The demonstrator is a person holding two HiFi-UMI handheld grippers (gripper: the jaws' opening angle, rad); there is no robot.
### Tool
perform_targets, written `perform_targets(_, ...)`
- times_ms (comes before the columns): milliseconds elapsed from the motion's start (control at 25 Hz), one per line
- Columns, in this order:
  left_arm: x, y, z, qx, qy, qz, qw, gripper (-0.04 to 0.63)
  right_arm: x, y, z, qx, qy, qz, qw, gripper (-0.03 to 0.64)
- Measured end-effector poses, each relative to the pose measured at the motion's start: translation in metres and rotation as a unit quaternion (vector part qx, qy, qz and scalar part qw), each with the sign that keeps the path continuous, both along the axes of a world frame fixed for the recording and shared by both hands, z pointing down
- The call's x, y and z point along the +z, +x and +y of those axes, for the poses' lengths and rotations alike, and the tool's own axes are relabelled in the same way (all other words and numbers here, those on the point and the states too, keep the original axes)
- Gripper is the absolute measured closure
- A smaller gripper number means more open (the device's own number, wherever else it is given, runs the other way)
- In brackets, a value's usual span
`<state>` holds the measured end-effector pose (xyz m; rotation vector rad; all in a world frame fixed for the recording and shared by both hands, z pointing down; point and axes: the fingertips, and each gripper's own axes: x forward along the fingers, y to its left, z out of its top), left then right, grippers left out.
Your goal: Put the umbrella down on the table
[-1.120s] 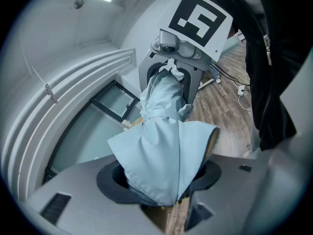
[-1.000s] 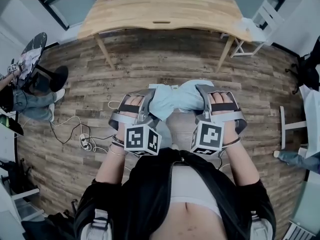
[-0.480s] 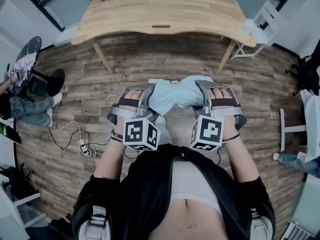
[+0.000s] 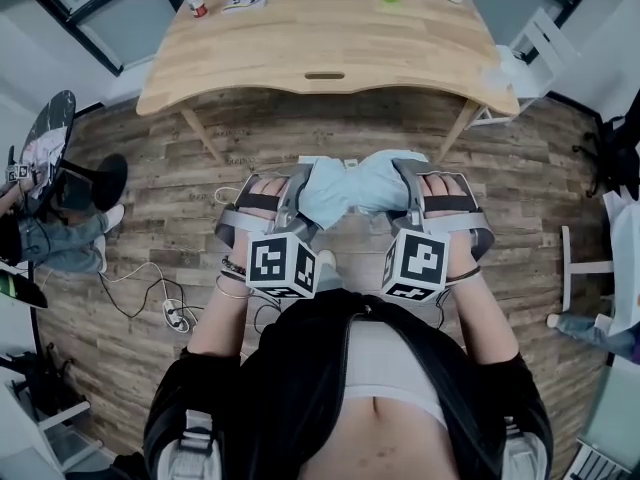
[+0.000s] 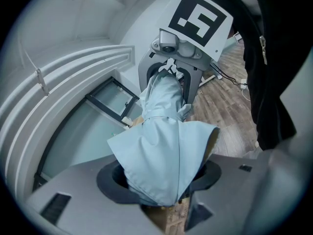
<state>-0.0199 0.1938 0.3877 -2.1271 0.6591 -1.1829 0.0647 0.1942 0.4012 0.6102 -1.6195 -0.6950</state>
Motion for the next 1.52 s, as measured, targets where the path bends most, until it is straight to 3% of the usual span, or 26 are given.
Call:
perform_targets(640,0.007,-0.035,-0.105,0.017,-0.025,-0.009,0.9995,0.345,0.009,-0.036,-0.102,0.018,-0.023,-0.006,1.000,0.233)
perform_targets(1520,0.006,-0.044,-0.127,0.016,-0.024,-0.011,0.9995,0.345,0.008,-0.045,-0.124,0.018,-0.023,-0.005,1.000,0.236)
